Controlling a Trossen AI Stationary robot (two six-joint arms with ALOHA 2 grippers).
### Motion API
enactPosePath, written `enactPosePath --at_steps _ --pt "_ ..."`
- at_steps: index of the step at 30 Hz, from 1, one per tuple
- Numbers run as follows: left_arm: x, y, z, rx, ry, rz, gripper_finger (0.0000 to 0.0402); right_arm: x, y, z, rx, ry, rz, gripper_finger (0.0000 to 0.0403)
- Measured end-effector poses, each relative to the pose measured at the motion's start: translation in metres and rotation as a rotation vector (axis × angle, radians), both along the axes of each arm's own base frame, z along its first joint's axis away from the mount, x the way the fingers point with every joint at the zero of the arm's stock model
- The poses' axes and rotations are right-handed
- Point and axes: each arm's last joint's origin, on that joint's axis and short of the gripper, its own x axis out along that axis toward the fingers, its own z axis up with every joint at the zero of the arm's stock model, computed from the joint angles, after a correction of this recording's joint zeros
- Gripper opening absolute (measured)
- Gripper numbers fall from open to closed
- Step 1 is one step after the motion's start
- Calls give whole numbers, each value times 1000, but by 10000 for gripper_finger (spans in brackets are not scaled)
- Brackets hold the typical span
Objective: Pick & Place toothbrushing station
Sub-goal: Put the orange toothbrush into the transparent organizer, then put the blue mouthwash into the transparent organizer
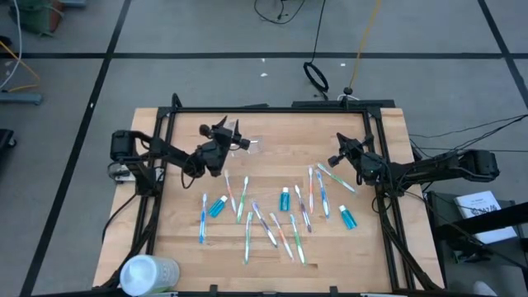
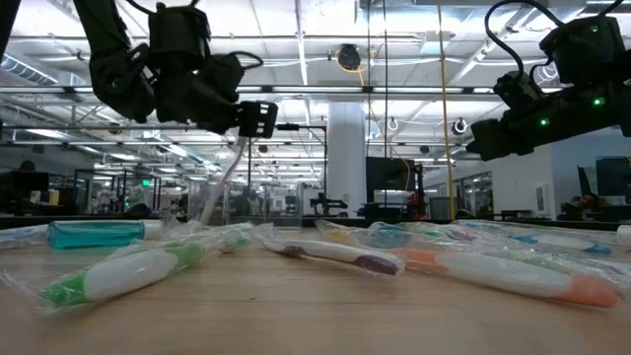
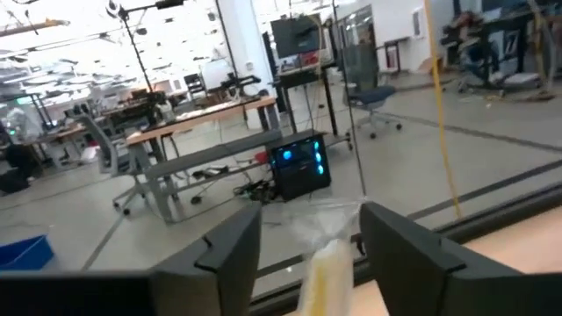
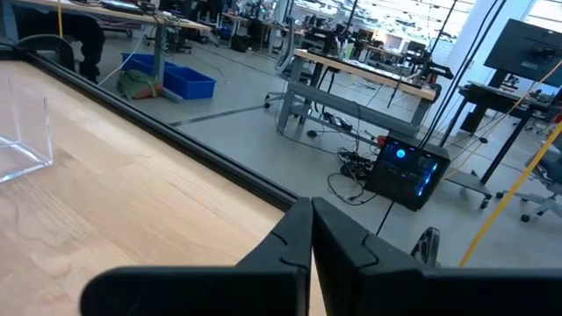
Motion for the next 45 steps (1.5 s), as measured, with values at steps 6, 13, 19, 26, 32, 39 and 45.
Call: enactPosePath --at_steps 6,13,19,26,32,39,45 --pt "-8 -14 29 34 -12 -6 211 0 0 0 0 0 0 1" --pt "-30 -50 70 18 151 111 212 0 0 1 -24 32 2 1" --pt "-41 -95 110 -13 172 75 212 0 0 1 -27 33 2 1" --pt "-45 -139 130 -24 114 -89 211 0 0 1 -3 -4 0 1" --pt "-48 -169 120 -43 57 -203 211 1 1 -2 44 -44 29 1" --pt "-45 -195 102 -78 -47 -498 211 3 2 -2 62 -53 122 1" --pt "-28 -191 85 -381 -166 -980 211 3 2 -2 63 -53 122 1"
